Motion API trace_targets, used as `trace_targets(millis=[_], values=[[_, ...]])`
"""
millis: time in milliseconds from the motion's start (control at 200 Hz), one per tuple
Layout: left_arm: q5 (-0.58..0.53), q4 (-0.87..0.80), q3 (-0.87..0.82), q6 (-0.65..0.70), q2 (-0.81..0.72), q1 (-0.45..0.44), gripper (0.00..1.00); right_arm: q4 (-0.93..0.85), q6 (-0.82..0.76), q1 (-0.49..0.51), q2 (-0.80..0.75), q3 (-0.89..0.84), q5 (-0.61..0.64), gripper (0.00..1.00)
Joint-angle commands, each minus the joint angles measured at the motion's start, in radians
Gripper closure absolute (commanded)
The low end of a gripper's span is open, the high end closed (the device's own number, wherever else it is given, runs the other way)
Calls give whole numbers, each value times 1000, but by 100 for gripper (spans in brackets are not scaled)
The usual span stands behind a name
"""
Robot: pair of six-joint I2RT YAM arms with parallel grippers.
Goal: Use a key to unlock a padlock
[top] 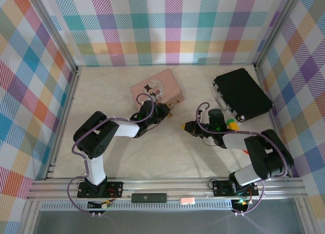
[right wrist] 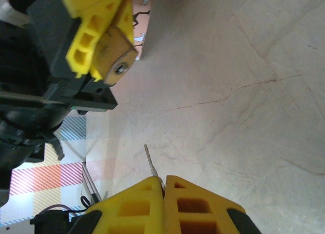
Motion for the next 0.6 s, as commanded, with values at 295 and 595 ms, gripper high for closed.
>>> trace_targets(millis=[295, 595], values=[[81, 62, -34, -104, -2, -15, 100, 351, 103, 18, 157, 43, -14, 100], [79, 63, -34, -104, -6, -18, 100, 450, 147, 38, 232, 70, -40, 100]])
